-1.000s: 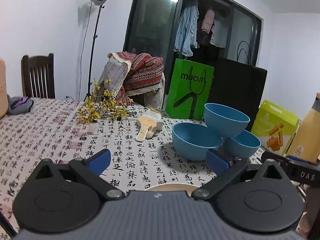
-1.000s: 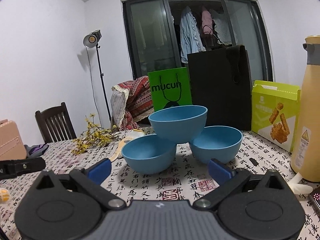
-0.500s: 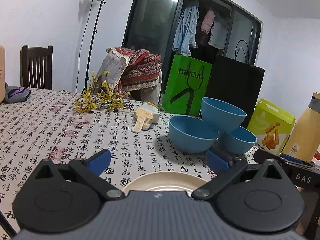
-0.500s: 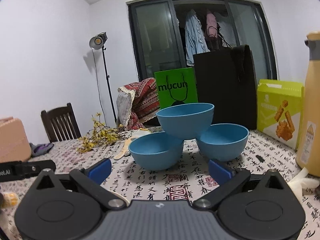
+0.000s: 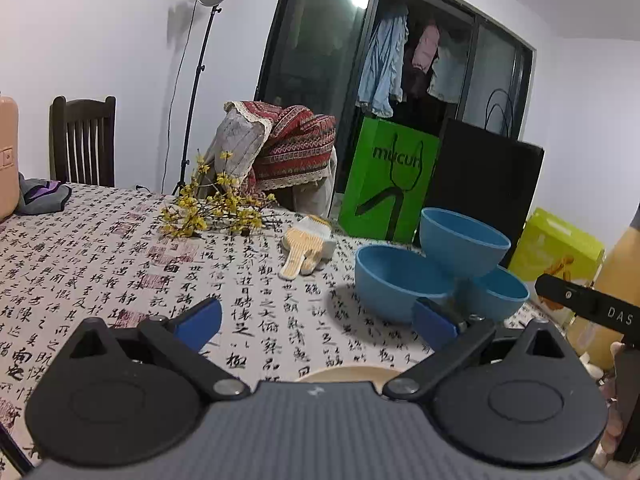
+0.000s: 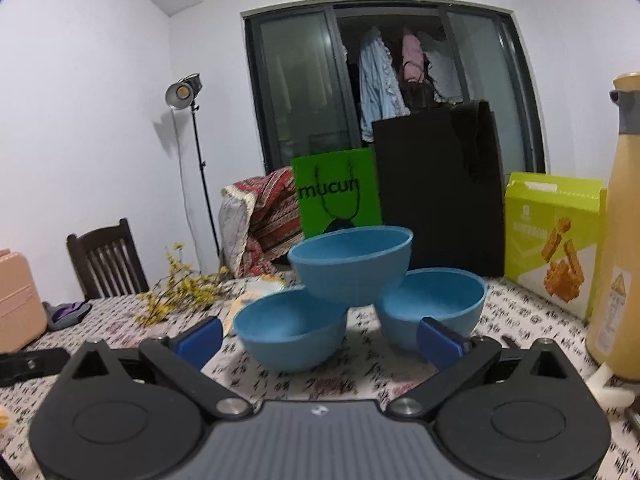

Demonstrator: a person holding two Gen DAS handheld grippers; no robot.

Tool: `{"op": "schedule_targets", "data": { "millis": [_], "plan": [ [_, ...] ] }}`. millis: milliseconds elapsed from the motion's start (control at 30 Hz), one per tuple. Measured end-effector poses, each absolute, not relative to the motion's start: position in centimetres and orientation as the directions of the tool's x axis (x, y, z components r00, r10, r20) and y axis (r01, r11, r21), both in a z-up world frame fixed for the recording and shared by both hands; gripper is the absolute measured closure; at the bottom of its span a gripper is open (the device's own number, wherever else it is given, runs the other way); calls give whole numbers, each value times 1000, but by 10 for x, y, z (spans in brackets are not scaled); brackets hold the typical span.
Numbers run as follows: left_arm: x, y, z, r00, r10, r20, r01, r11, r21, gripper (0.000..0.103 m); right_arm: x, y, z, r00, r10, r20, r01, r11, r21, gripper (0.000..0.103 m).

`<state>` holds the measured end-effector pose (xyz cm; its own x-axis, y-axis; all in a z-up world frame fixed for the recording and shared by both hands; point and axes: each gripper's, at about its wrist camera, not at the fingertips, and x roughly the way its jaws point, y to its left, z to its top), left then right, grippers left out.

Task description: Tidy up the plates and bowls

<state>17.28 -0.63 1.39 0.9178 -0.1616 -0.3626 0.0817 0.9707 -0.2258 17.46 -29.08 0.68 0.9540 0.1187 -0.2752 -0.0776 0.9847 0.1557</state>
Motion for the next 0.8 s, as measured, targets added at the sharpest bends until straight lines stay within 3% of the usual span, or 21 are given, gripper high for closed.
{"op": "schedule_targets", "data": {
  "millis": [267, 800],
  "plan": [
    [198, -2, 31, 912, -185, -366, 74, 952, -296, 0, 204, -294, 43, 962, 122, -243, -98, 989, 111, 0],
    [255, -49, 79, 921, -157, -356, 82, 973, -217, 0, 295, -332, 116, 974, 40, -224, 0, 984, 177, 0]
  ]
}}
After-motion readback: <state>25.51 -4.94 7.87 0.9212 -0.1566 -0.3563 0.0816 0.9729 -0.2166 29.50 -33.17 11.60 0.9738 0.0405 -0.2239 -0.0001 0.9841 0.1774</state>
